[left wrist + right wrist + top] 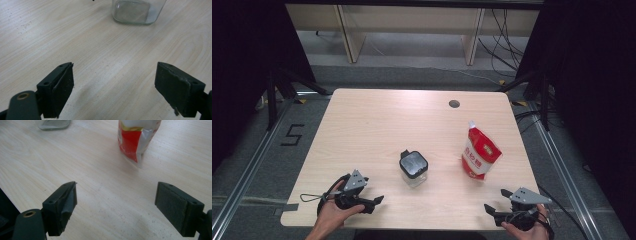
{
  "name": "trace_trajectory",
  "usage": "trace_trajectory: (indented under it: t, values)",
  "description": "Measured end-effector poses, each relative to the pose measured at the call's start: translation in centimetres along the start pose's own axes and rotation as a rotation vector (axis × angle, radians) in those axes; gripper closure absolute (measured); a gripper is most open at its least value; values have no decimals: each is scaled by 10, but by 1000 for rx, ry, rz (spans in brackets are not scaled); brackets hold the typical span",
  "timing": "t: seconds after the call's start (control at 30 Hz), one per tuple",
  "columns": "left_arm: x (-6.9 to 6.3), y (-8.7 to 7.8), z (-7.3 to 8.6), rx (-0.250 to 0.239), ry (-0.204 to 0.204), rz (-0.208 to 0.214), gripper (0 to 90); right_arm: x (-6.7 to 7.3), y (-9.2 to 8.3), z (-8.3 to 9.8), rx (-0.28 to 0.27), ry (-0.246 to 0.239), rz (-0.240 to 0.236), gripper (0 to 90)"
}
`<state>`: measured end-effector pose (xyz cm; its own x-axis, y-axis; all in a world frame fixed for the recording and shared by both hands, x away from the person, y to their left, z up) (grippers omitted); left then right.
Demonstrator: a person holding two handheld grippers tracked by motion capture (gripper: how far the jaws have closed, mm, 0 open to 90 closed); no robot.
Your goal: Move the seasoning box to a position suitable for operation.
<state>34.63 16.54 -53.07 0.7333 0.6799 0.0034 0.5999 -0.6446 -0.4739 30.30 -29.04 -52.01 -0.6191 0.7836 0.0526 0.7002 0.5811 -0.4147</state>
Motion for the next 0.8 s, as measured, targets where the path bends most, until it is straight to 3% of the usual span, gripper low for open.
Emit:
trace_trajectory:
  t: [0.03, 0.07, 0.27, 0.3, 0.43, 0.8]
  values:
    - [-1, 1, 0, -10, -22, -2, 152, 3, -1, 0, 6, 43, 3, 192]
    - [-1, 1, 0, -10, -35, -8, 152, 1, -2, 0, 9, 22, -3, 192]
    - [2, 2, -4, -27, -67, -5, 163, 0, -2, -1, 2, 22, -16, 192]
    - [3, 3, -5, -32, -51, 2, 170, 1, -2, -1, 0, 26, -12, 192]
    - [4, 8, -12, -52, -77, 0, 197, 1, 0, -1, -7, 22, -17, 190]
    - [7, 13, -37, -82, -64, 17, 271, 1, 0, -1, -10, 23, -30, 188]
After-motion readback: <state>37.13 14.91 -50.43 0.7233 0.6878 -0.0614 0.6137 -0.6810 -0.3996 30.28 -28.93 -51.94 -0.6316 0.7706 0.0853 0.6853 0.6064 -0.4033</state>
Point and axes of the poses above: each handheld gripper's, and its own axes: y roughly forward along the jaws, z roughly out of its underside, x roughly to its left, the point moved 4 cm from there along y, roughly forward along the jaws, and after that the axes turned 13 degrees about -x, right-handed, at the moved point
